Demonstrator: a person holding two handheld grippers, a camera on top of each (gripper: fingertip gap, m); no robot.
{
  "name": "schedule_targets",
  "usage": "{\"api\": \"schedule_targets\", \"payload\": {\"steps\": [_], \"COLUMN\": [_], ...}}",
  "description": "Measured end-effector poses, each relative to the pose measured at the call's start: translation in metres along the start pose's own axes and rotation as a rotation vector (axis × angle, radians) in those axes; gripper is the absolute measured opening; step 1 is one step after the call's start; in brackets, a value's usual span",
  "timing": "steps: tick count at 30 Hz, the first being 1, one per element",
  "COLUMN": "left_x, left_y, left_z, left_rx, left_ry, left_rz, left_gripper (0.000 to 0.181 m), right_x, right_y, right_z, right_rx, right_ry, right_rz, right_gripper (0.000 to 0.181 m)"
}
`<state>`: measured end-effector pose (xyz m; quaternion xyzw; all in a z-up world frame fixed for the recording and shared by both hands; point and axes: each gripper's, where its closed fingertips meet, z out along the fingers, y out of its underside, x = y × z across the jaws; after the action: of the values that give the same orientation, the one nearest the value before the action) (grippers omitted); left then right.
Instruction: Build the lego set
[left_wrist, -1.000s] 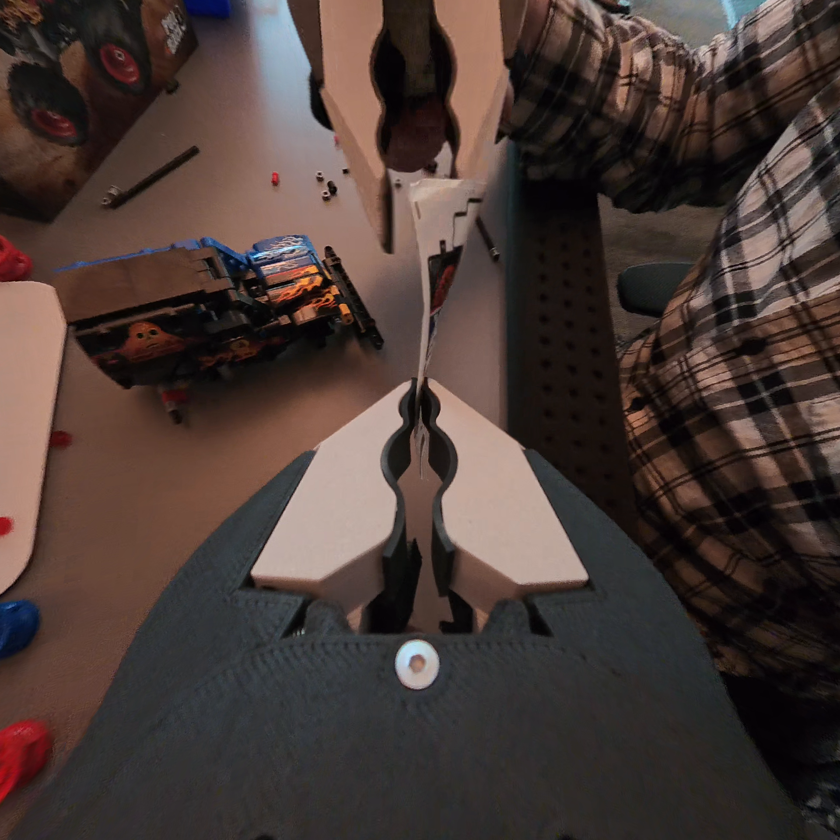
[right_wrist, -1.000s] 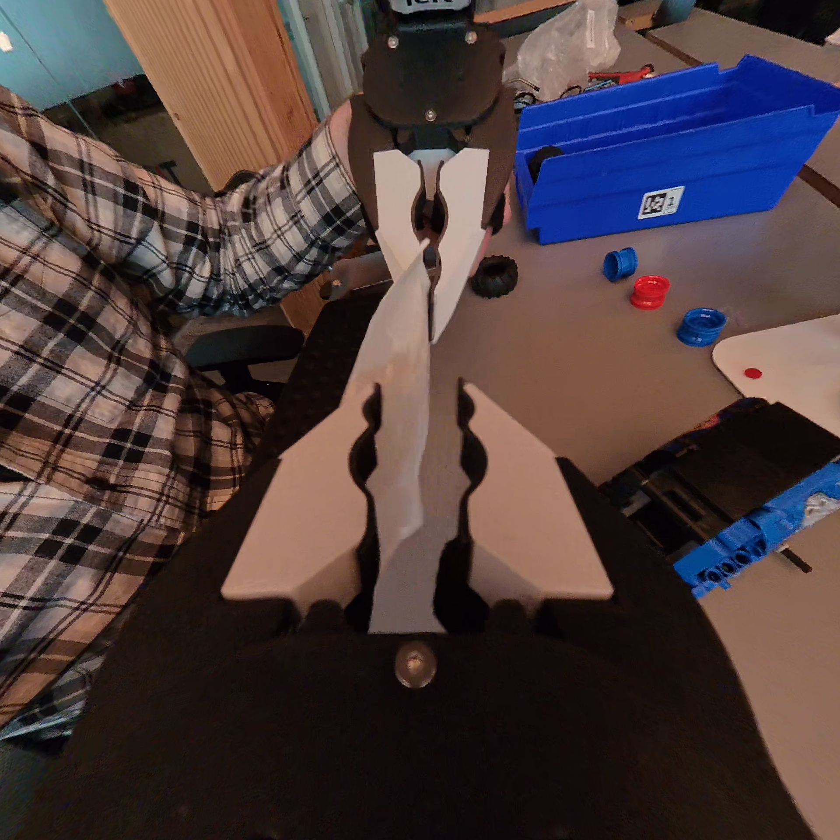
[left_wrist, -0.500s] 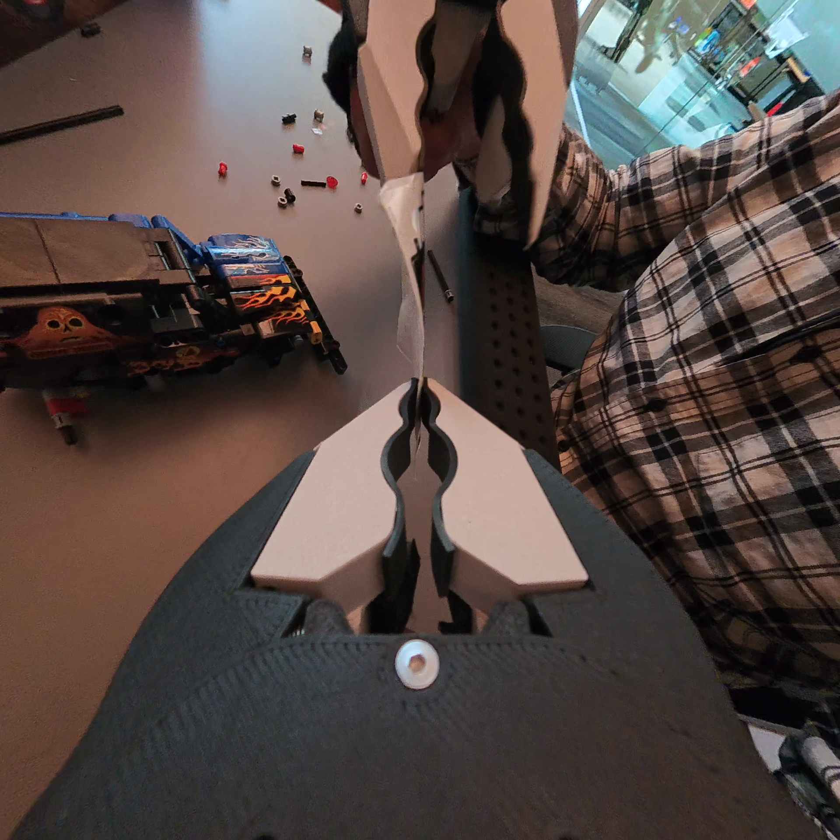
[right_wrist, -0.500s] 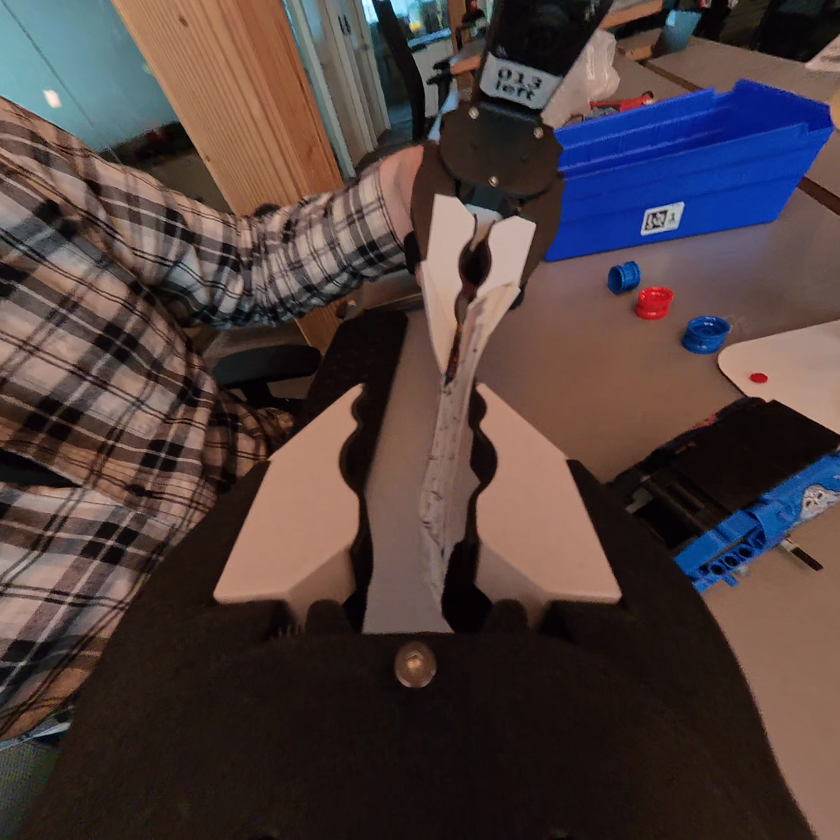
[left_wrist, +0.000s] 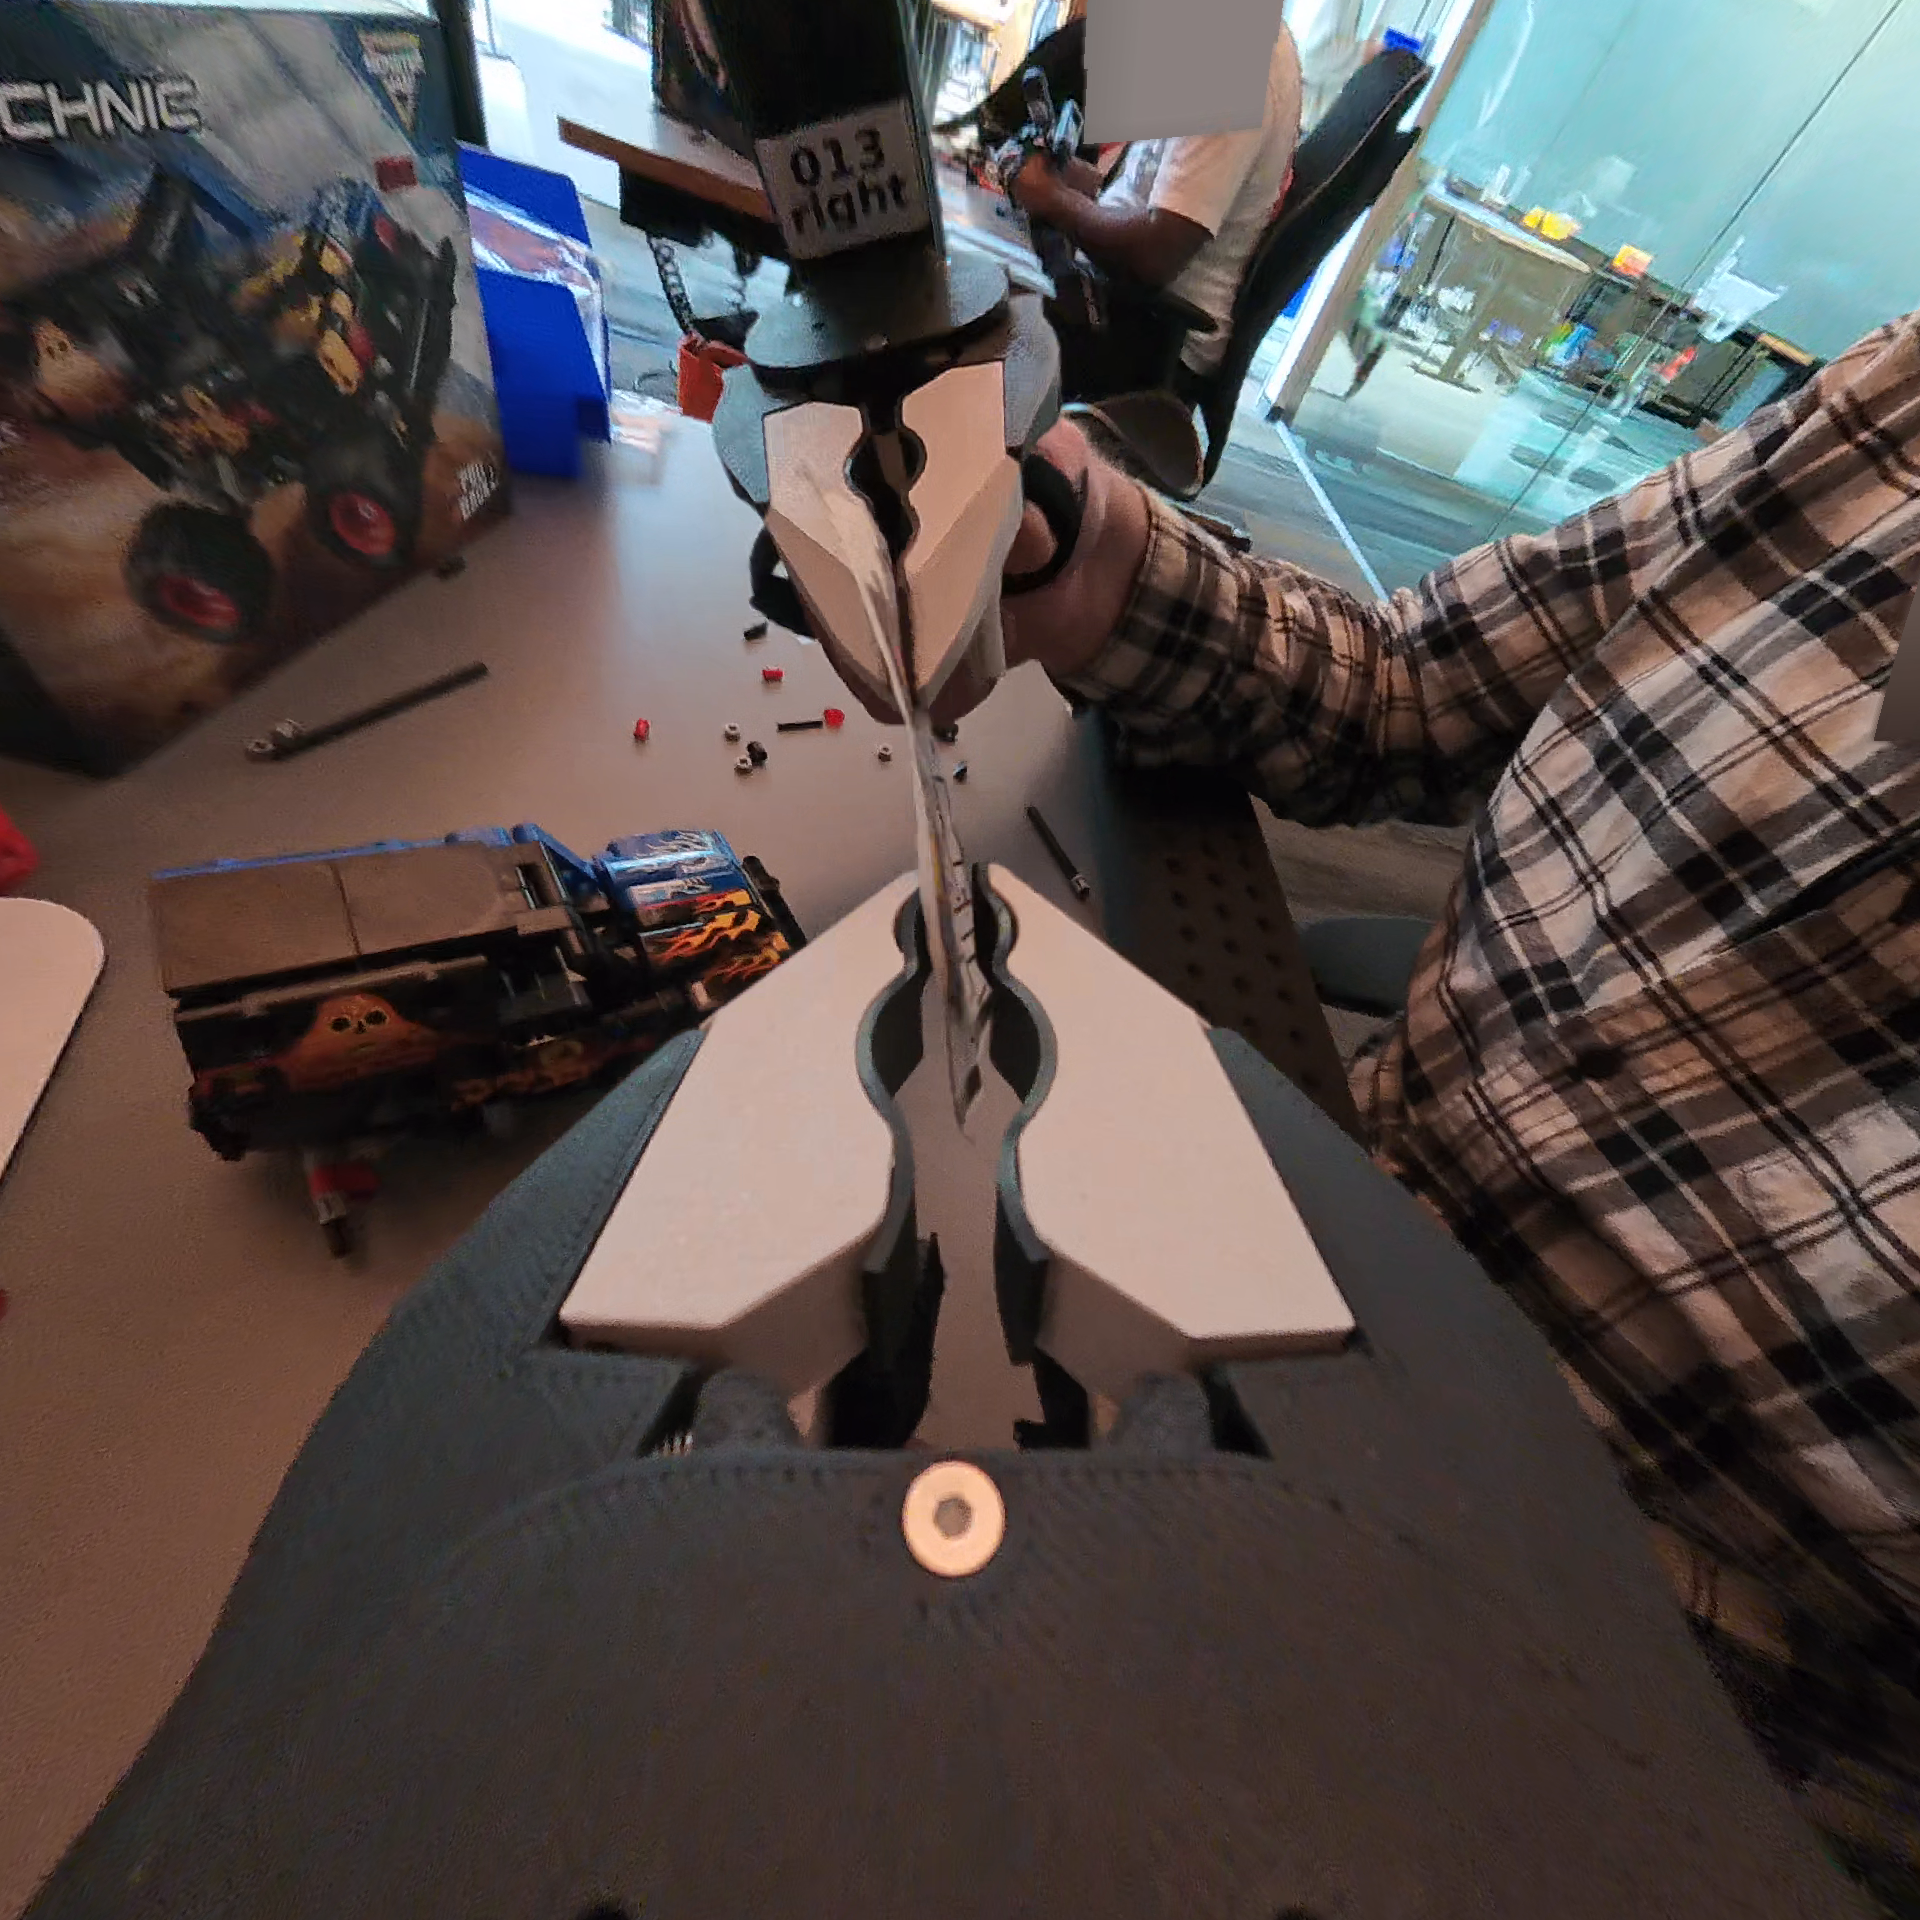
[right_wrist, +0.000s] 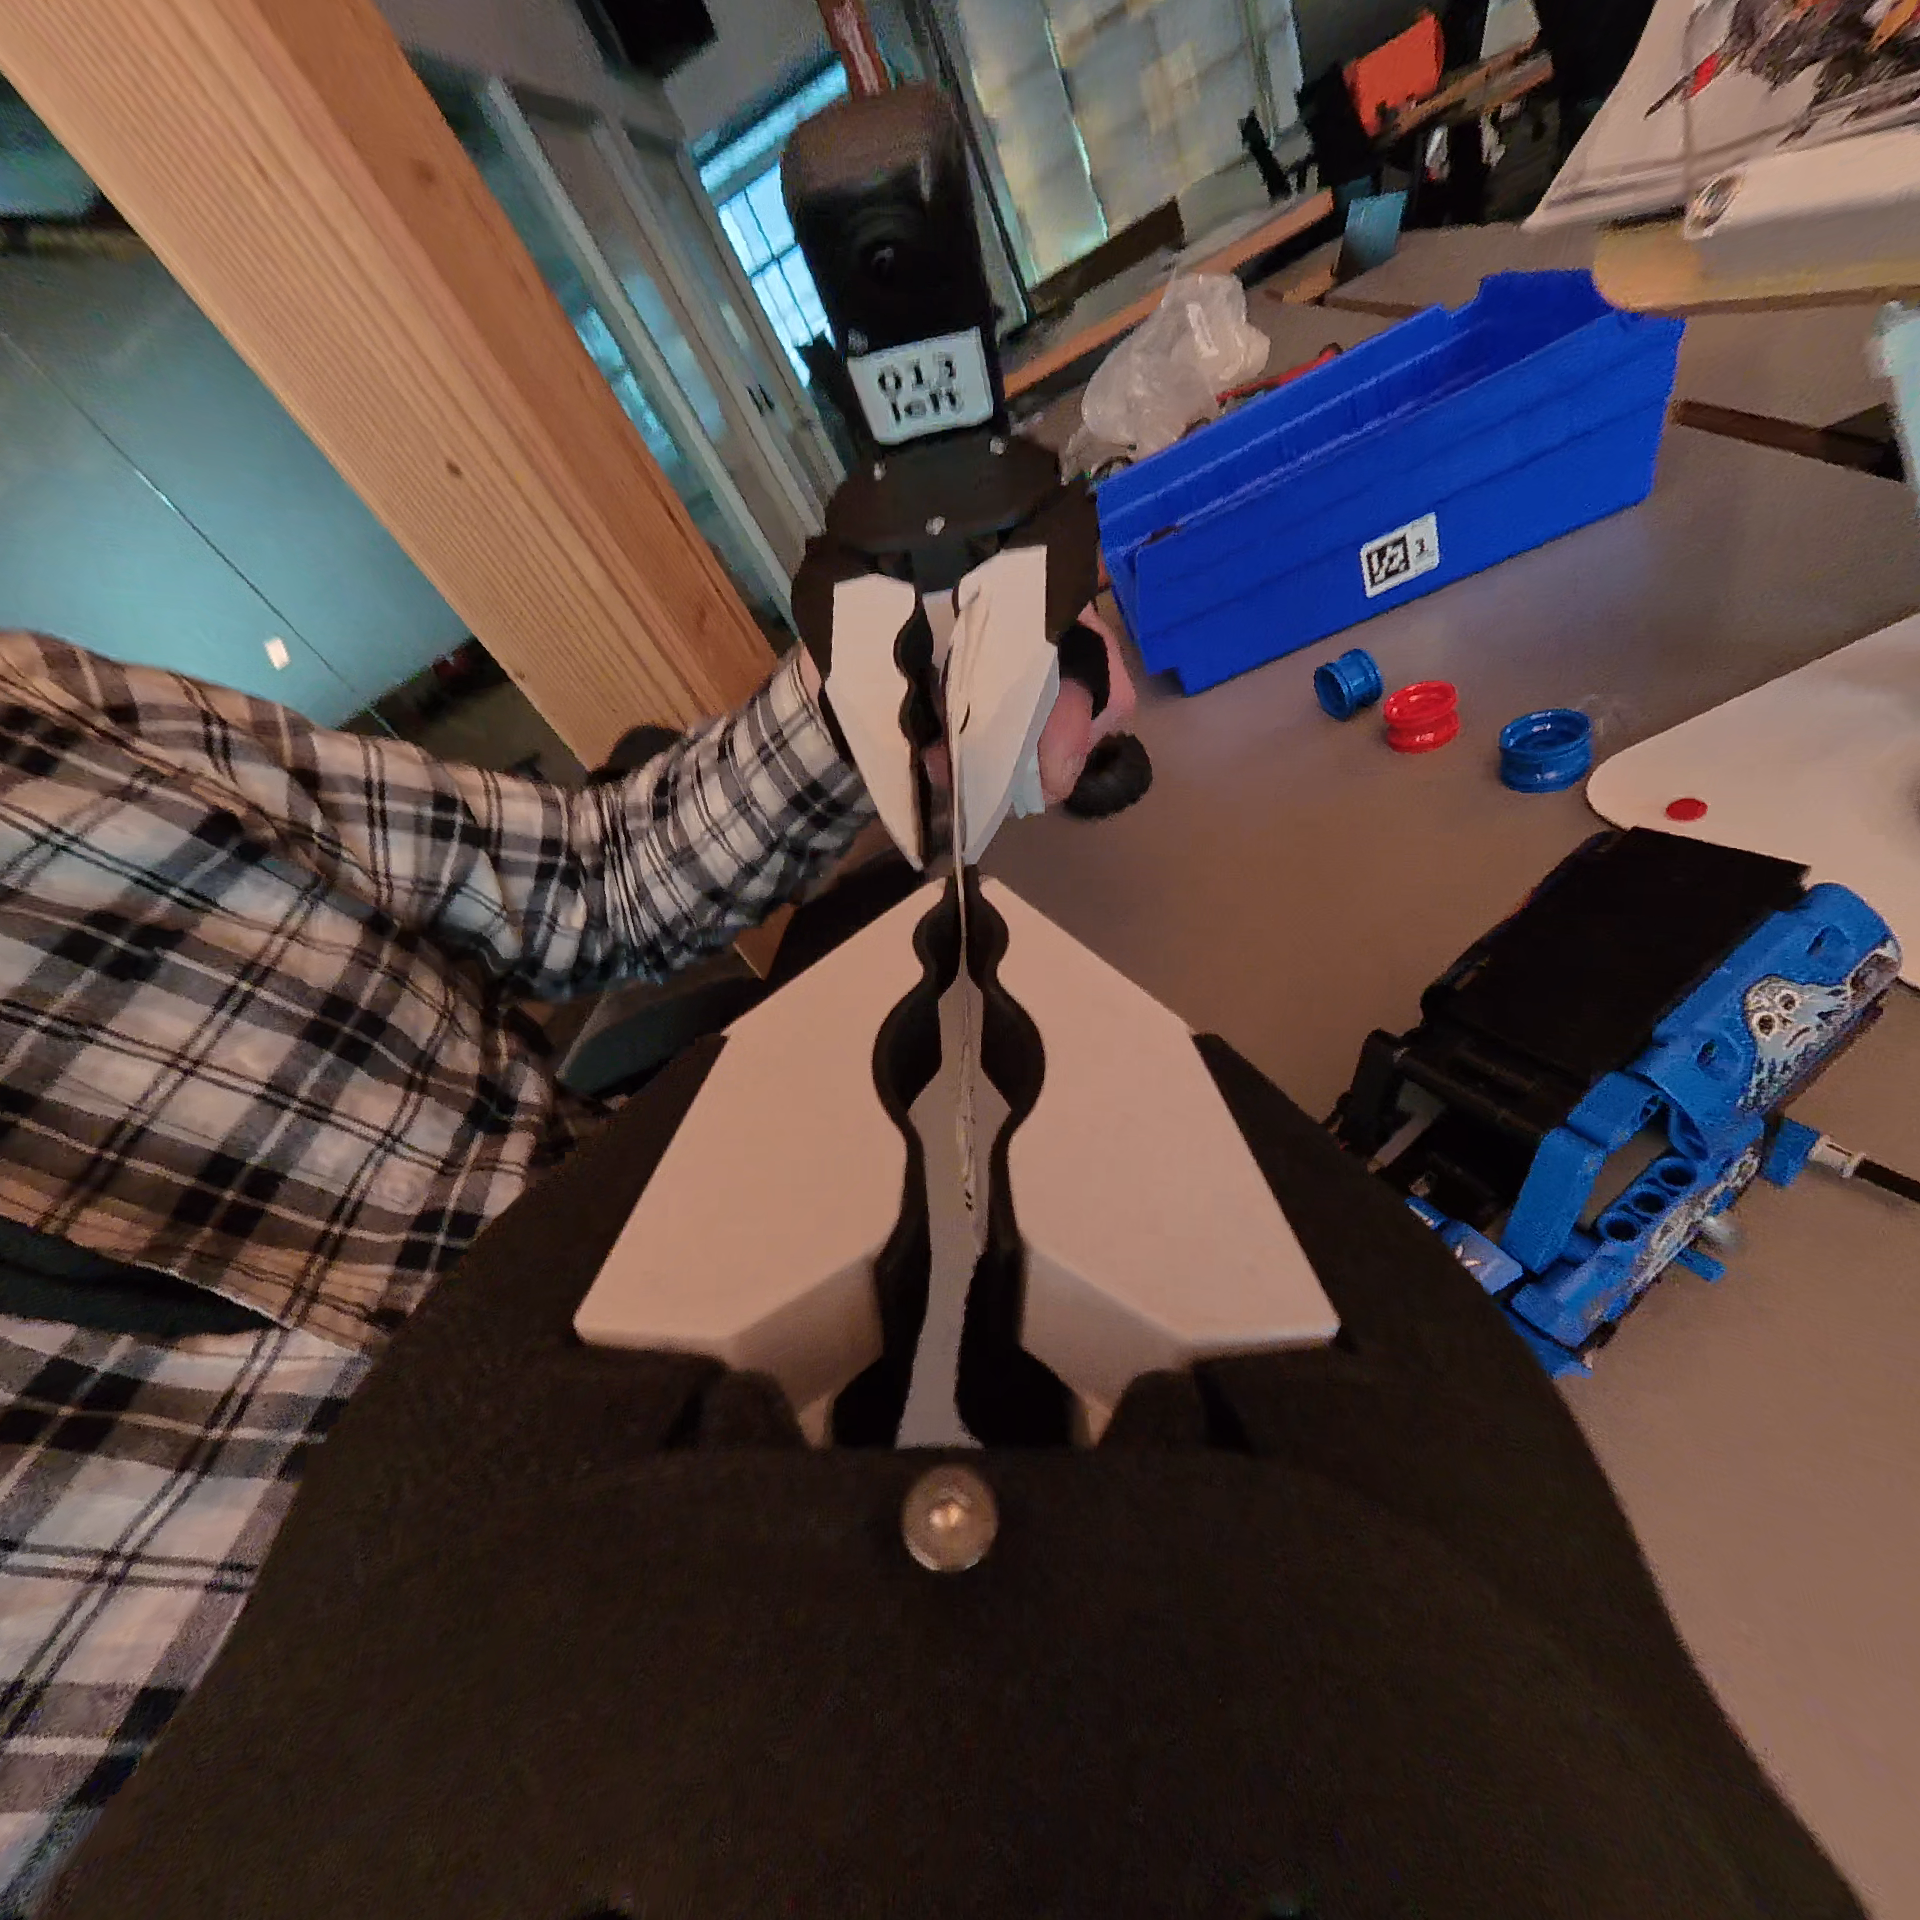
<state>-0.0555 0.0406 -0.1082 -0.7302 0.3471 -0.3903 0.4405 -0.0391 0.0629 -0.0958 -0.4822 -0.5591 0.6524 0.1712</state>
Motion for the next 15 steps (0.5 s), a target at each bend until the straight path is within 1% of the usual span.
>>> {"api": "schedule_targets", "payload": {"steps": [3,5,8,10,11,13,15], "left_x": [-0.004,-0.005,-0.007,-0.012,-0.014,-0.018,-0.022], "left_y": [-0.004,-0.013,-0.026,-0.029,-0.029,-0.029,-0.029], "left_z": [-0.003,-0.006,-0.007,-0.008,-0.008,-0.008,-0.009], "left_rx": [0.071,0.157,0.250,0.279,0.287,0.297,0.316], "left_ry": [-0.012,-0.017,-0.026,-0.056,-0.064,-0.068,-0.064], "left_rz": [-0.012,0.004,0.019,0.025,0.015,-0.022,-0.069], "left_gripper": [0.013,0.014,0.001,0.000,0.000,0.000,0.000], "right_x": [0.002,0.003,0.005,0.008,0.012,0.024,0.028], "right_y": [-0.011,-0.015,-0.017,-0.018,-0.018,-0.020,-0.023], "right_z": [-0.006,-0.009,-0.008,-0.009,-0.009,-0.012,-0.017], "right_rx": [0.080,0.116,0.138,0.156,0.156,0.145,0.104], "right_ry": [-0.024,-0.036,-0.044,-0.031,-0.002,0.130,0.266], "right_rz": [0.043,0.068,0.094,0.096,0.080,0.002,-0.163], "right_gripper": [0.000,0.000,0.000,0.000,0.000,0.030,0.025]}}
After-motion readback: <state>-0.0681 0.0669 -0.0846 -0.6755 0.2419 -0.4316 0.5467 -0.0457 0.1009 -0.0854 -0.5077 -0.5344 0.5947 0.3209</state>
